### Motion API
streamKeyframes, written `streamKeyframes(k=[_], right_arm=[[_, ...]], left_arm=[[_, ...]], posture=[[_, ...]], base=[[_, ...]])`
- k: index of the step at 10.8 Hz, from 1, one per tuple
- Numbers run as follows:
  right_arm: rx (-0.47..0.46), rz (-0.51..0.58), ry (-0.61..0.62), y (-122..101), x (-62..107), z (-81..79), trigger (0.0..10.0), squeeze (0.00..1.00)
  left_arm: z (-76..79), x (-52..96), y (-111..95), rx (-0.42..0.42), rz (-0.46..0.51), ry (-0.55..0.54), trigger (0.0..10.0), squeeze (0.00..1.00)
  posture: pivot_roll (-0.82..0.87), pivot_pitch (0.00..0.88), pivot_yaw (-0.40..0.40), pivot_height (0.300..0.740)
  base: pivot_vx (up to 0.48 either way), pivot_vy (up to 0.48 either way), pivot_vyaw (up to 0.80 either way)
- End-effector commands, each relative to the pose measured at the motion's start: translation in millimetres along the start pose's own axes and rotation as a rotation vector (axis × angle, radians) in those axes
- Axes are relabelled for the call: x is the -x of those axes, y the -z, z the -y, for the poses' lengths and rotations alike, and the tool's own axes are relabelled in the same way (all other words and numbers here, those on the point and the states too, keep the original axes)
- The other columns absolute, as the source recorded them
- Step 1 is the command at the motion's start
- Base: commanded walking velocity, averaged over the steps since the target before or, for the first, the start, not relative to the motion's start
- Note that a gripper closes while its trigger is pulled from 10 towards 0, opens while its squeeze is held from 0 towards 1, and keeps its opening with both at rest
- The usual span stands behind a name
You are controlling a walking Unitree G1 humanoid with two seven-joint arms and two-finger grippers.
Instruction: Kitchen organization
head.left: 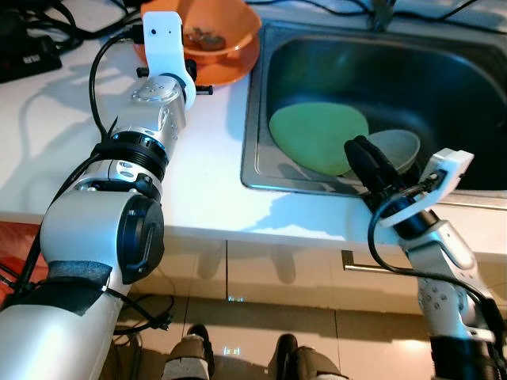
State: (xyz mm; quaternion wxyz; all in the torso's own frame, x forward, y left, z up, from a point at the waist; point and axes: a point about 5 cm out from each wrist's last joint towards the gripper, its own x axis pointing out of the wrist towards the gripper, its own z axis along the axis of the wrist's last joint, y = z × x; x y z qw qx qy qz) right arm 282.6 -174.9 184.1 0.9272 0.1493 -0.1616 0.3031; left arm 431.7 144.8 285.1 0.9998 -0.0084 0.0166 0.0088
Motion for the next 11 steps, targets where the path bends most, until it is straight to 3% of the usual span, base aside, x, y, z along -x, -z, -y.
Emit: streamKeyframes(k=[1, 6, 11], right_arm=[[-0.098, -0.117, 0.055, 28.4, 14.6, 0.5, 10.0, 0.0], [-0.115, -0.137, 0.055, 29.9, 17.0, -4.9, 10.0, 0.0], [-0.122, -0.145, 0.053, 31.6, 14.6, -5.2, 10.0, 0.0]], left_arm=[[4.3, -0.2, -6.4, 0.005, 0.0, 0.005, 10.0, 0.0], [9.6, -0.3, 0.6, 0.059, -0.037, 0.018, 10.0, 0.0], [9.9, 0.0, 3.9, 0.042, -0.06, 0.026, 10.0, 0.0]], posture=[[0.08, 0.312, -0.026, 0.74], [0.08, 0.329, -0.029, 0.74], [0.12, 0.333, -0.025, 0.74]], base=[[0.0, 0.0, 0.0], [0.0, 0.0, 0.0], [0.0, 0.0, 0.0]])
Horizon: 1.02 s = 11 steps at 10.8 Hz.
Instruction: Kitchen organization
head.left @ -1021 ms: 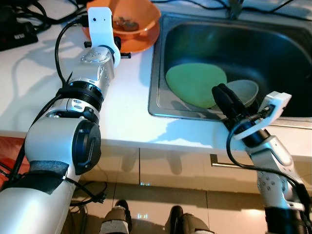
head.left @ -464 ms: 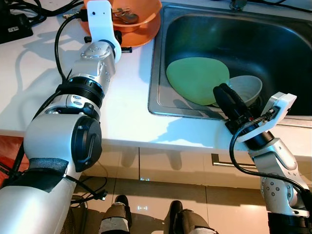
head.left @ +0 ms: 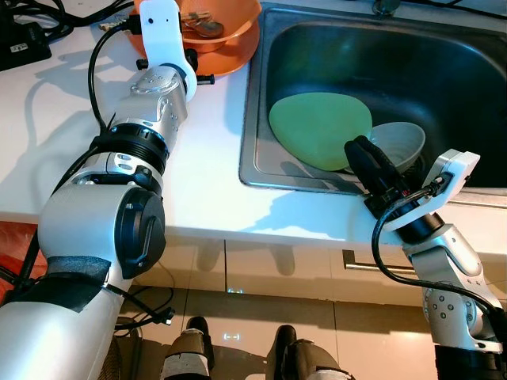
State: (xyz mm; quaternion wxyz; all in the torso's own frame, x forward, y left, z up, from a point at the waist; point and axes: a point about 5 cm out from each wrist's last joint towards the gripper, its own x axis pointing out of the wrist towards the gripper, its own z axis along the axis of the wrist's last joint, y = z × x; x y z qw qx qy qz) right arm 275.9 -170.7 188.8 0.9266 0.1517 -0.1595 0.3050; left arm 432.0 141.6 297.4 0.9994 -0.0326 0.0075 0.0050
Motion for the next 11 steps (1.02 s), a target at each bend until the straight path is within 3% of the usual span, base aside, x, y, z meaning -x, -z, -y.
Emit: streamKeyframes(k=[1, 3, 6, 11], right_arm=[[-0.115, -0.142, 0.052, 36.2, 11.9, 3.3, 10.0, 0.0], [-0.112, -0.137, 0.049, 34.9, 9.4, 4.9, 10.0, 0.0], [-0.11, -0.129, 0.039, 34.1, 5.0, 6.8, 10.0, 0.0], [-0.109, -0.116, 0.02, 33.6, -2.8, 8.8, 10.0, 0.0]], left_arm=[[5.0, 0.1, 12.1, -0.006, -0.065, 0.016, 10.0, 0.0], [-0.1, 0.8, 7.4, -0.006, -0.053, 0.012, 10.0, 0.0], [-4.7, 7.2, 17.9, 0.022, -0.078, -0.002, 10.0, 0.0], [0.9, 49.1, 18.9, 0.01, -0.051, -0.016, 10.0, 0.0]], posture=[[0.12, 0.331, -0.023, 0.74], [0.13, 0.328, -0.023, 0.74], [0.15, 0.312, -0.024, 0.74], [0.17, 0.281, -0.029, 0.74]], base=[[0.0, 0.0, 0.0], [0.0, 0.0, 0.0], [0.0, 0.0, 0.0], [0.0, 0.0, 0.0]])
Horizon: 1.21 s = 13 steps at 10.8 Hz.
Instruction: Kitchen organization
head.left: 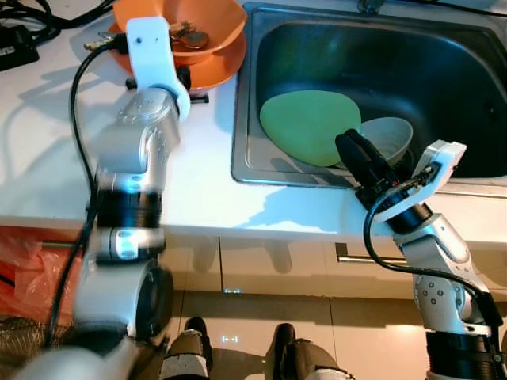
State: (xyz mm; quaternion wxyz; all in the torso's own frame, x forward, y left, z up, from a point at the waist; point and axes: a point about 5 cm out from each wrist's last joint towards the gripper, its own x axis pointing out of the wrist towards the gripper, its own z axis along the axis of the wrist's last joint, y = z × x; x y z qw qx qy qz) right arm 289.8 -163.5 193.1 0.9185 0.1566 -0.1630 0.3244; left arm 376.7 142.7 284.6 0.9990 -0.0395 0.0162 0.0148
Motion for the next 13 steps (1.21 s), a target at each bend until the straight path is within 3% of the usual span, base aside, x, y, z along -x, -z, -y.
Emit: streamKeyframes(k=[1, 3, 5, 6, 8, 10, 12, 13], right_arm=[[-0.095, -0.118, 0.06, 31.7, 13.4, 7.1, 10.0, 0.0], [-0.094, -0.115, 0.059, 31.2, 12.4, 8.4, 10.0, 0.0], [-0.101, -0.118, 0.055, 33.6, 11.3, 9.5, 10.0, 0.0], [-0.108, -0.118, 0.049, 35.5, 9.2, 8.5, 10.0, 0.0], [-0.108, -0.116, 0.046, 35.6, 8.1, 8.1, 10.0, 0.0], [-0.108, -0.115, 0.05, 36.5, 9.5, 8.6, 10.0, 0.0], [-0.107, -0.115, 0.05, 37.0, 9.1, 8.1, 10.0, 0.0], [-0.107, -0.114, 0.05, 36.9, 9.2, 7.7, 10.0, 0.0]], left_arm=[[3.0, 8.0, 7.1, -0.002, -0.042, -0.001, 10.0, 0.0], [-2.6, 34.5, 9.1, -0.018, -0.06, -0.028, 10.0, 0.0], [-9.1, 50.4, 7.7, -0.011, -0.047, -0.067, 10.0, 0.0], [-5.7, 54.3, -2.0, 0.003, 0.02, -0.056, 10.0, 0.0], [5.9, 56.8, -15.4, 0.007, 0.06, -0.01, 10.0, 0.0], [9.6, 49.9, -7.9, -0.023, 0.031, 0.005, 10.0, 0.0], [3.8, 21.7, 10.4, -0.054, -0.023, -0.031, 10.0, 0.0], [2.6, 17.0, 12.1, -0.054, -0.026, -0.037, 10.0, 0.0]], posture=[[0.17, 0.282, -0.031, 0.74], [0.18, 0.289, -0.034, 0.74], [0.21, 0.291, -0.043, 0.74], [0.21, 0.29, -0.044, 0.74], [0.21, 0.287, -0.04, 0.74], [0.2, 0.285, -0.039, 0.74], [0.18, 0.284, -0.038, 0.74], [0.18, 0.283, -0.037, 0.74]], base=[[0.0, 0.0, 0.0], [0.0, 0.0, 0.0], [0.0, 0.0, 0.0], [0.0, 0.0, 0.0], [0.0, 0.0, 0.0], [0.0, 0.0, 0.0], [0.0, 0.0, 0.0], [0.0, 0.0, 0.0]])
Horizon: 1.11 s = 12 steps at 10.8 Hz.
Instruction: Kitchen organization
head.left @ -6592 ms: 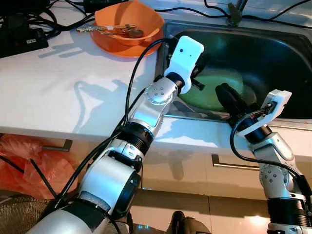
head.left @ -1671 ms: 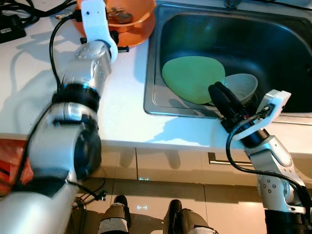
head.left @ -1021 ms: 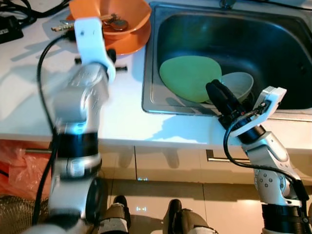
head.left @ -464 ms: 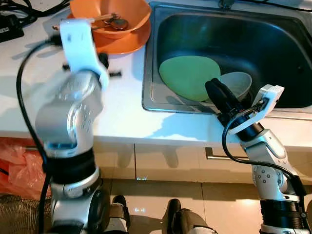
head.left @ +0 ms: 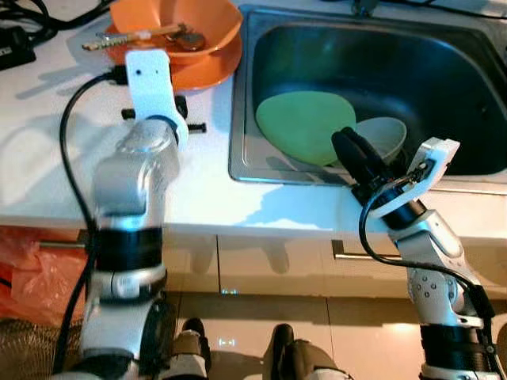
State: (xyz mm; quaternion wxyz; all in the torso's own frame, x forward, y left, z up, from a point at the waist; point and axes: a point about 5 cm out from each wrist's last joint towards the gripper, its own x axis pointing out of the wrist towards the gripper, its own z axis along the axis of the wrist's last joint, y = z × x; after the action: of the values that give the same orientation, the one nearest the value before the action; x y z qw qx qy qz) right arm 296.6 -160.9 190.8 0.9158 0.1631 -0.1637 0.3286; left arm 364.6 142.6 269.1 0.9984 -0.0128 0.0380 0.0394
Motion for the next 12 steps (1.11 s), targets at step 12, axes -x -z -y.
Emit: streamKeyframes(k=[12], right_arm=[[-0.092, -0.123, 0.049, 32.1, 13.8, 5.3, 10.0, 0.0]], left_arm=[[2.8, 19.5, -27.4, 0.024, 0.053, 0.058, 10.0, 0.0]], posture=[[0.18, 0.269, -0.036, 0.74]], base=[[0.0, 0.0, 0.0]])
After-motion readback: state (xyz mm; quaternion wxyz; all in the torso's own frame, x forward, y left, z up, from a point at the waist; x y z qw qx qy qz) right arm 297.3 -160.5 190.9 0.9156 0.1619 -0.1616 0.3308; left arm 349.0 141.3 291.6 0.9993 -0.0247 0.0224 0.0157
